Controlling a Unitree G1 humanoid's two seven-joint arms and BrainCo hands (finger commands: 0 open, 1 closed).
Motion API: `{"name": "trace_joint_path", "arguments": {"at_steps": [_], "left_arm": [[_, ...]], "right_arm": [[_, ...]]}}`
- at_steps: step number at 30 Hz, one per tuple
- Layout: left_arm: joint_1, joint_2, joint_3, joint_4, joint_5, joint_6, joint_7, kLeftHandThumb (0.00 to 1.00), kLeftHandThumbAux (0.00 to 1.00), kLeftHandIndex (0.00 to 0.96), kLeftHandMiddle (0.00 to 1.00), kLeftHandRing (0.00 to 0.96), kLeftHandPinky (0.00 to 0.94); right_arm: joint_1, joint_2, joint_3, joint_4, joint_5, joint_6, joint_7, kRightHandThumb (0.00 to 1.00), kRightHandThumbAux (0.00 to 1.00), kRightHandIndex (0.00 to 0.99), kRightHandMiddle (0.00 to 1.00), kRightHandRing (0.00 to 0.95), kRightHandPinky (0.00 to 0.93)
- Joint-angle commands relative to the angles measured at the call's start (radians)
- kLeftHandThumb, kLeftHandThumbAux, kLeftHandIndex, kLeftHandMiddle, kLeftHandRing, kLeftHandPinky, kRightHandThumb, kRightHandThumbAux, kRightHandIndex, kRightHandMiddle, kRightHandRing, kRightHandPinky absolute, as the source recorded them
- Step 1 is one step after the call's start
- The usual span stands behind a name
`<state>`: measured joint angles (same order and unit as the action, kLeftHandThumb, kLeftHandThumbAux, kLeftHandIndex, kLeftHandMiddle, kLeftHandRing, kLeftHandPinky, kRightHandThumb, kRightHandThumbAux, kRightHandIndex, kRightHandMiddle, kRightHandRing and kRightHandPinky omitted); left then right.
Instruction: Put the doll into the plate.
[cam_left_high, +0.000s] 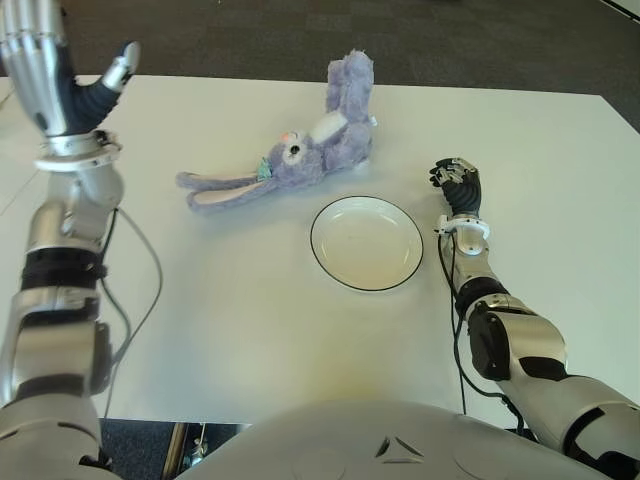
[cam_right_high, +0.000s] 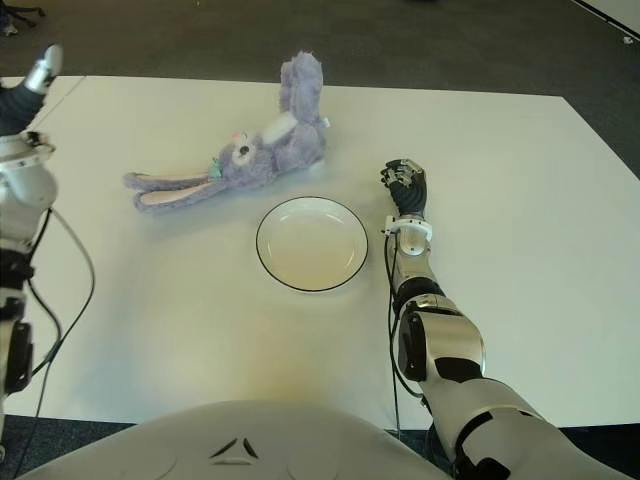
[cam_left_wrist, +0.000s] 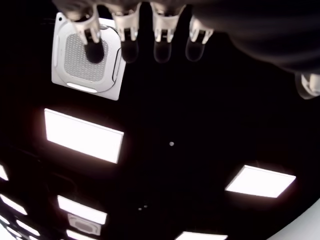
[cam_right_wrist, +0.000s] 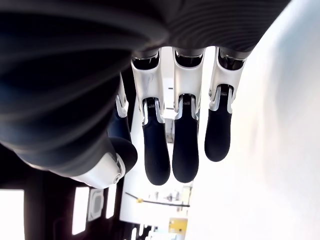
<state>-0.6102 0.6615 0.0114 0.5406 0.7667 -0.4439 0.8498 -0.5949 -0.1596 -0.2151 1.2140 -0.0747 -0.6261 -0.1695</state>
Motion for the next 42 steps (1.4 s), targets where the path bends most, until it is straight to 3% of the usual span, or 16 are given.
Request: {"name": "trace_joint_path", "arguments": {"at_steps": [1,4,8,12,15,16,17,19,26,31,37,42], "left_arm": [[-0.106,-0.039,-0.133,-0.005,0.035,-0.051,-0.123,0.257,0.132,0.0,0.0,0.0,0.0],[-0.125,-0.055,-0.189,0.074,0.003,-0.072,-0.272,0.272,0.138,0.0,0.0,0.0,0.008],[-0.248,-0.124,-0.282,0.348,0.033,-0.073,-0.397,0.269,0.159,0.0,0.0,0.0,0.036],[-0.388,-0.252,-0.35,0.613,0.057,-0.027,-0.524,0.258,0.2,0.0,0.0,0.0,0.0],[-0.416,-0.306,-0.371,0.697,0.053,0.001,-0.591,0.26,0.241,0.0,0.0,0.0,0.0],[-0.42,-0.311,-0.375,0.711,0.052,0.003,-0.596,0.261,0.243,0.0,0.0,0.0,0.0],[-0.422,-0.328,-0.373,0.734,0.042,0.023,-0.64,0.302,0.237,0.0,0.0,0.002,0.074],[-0.426,-0.352,-0.372,0.765,0.026,0.051,-0.702,0.309,0.266,0.0,0.0,0.0,0.004],[-0.407,-0.43,-0.393,0.834,0.01,0.166,-0.868,0.337,0.31,0.0,0.0,0.0,0.0],[-0.4,-0.446,-0.42,0.848,0.018,0.196,-0.94,0.276,0.324,0.0,0.0,0.0,0.0],[-0.343,-0.468,-0.436,0.862,0.022,0.281,-0.999,0.174,0.305,0.0,0.0,0.0,0.0],[-0.304,-0.464,-0.44,0.866,0.013,0.308,-1.042,0.15,0.309,0.0,0.0,0.0,0.0]], "right_arm": [[0.219,0.089,0.003,0.14,-0.003,0.093,0.016,0.683,0.73,0.421,0.504,0.502,0.463],[0.216,0.087,0.006,0.141,-0.009,0.099,0.011,0.682,0.731,0.42,0.486,0.486,0.447],[0.214,0.086,0.01,0.141,-0.013,0.101,0.009,0.682,0.731,0.419,0.481,0.485,0.462],[0.215,0.087,0.003,0.141,-0.006,0.094,0.017,0.684,0.73,0.421,0.513,0.525,0.522],[0.215,0.088,0.0,0.14,-0.003,0.087,0.017,0.684,0.729,0.422,0.521,0.52,0.492],[0.215,0.088,0.0,0.14,-0.003,0.086,0.017,0.684,0.729,0.422,0.52,0.519,0.49],[0.215,0.089,0.001,0.14,-0.005,0.081,0.013,0.682,0.729,0.422,0.528,0.528,0.508],[0.215,0.089,0.003,0.139,-0.009,0.074,0.007,0.684,0.729,0.422,0.53,0.533,0.517],[0.216,0.088,0.011,0.14,-0.019,0.073,-0.01,0.685,0.729,0.423,0.54,0.542,0.517],[0.218,0.085,0.014,0.14,-0.021,0.077,-0.015,0.683,0.729,0.422,0.519,0.517,0.472],[0.224,0.083,0.012,0.14,-0.018,0.074,-0.012,0.682,0.73,0.422,0.507,0.508,0.483],[0.227,0.084,0.007,0.139,-0.012,0.068,-0.01,0.682,0.73,0.422,0.519,0.522,0.519]]}}
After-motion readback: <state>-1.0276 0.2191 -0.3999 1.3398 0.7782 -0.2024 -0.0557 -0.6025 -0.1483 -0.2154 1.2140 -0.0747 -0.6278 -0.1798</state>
